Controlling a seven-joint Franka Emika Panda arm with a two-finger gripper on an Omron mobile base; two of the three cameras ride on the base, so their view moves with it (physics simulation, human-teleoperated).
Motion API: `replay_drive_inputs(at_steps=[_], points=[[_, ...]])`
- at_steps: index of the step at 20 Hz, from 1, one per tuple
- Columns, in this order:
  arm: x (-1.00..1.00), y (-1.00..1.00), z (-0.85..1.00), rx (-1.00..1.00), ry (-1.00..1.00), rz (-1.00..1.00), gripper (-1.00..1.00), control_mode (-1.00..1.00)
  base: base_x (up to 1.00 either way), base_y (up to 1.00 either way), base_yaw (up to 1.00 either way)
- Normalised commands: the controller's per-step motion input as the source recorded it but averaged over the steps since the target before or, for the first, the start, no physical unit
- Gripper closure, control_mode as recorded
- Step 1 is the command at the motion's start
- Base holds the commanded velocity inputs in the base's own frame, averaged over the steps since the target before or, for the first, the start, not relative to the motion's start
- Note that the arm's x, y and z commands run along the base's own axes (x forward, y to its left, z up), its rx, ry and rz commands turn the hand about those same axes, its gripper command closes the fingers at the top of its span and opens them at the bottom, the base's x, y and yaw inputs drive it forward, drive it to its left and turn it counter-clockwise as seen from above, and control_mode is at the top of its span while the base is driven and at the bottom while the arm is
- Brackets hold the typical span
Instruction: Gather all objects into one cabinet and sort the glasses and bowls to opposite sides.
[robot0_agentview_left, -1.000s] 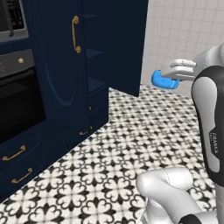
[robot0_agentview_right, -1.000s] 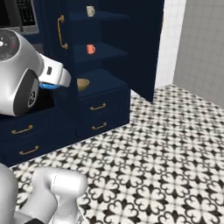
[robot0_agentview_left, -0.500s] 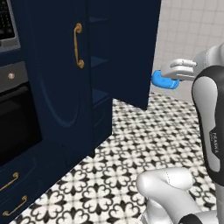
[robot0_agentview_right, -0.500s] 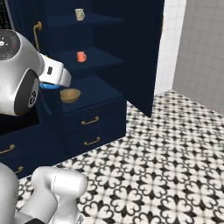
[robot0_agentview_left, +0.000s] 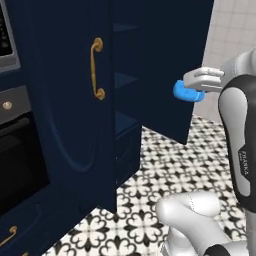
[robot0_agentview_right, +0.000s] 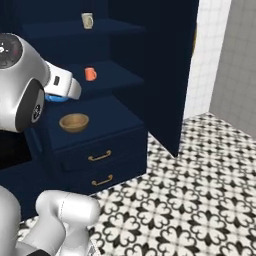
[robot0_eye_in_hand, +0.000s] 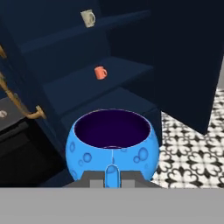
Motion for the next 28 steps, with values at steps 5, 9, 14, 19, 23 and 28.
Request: replay_drive_inputs(at_steps=[5, 9, 14, 19, 23, 28], points=[[0.00, 0.00, 0.00, 0.00, 0.00, 0.00, 1.00, 1.00, 0.53, -0.04, 0.07], [0.00, 0.00, 0.00, 0.00, 0.00, 0.00, 1.00, 1.00, 0.56, 0.00, 0.11], [0.00, 0.00, 0.00, 0.00, 0.00, 0.00, 1.00, 1.00, 0.67, -0.05, 0.24], [0.00, 0.00, 0.00, 0.00, 0.00, 0.00, 1.00, 1.00, 0.21, -0.06, 0.16], [0.00, 0.00, 0.00, 0.00, 0.00, 0.00, 1.00, 1.00, 0.16, -0.46, 0.16], [0.00, 0.00, 0.00, 0.00, 0.00, 0.00, 1.00, 1.00, 0.42, -0.42, 0.25]])
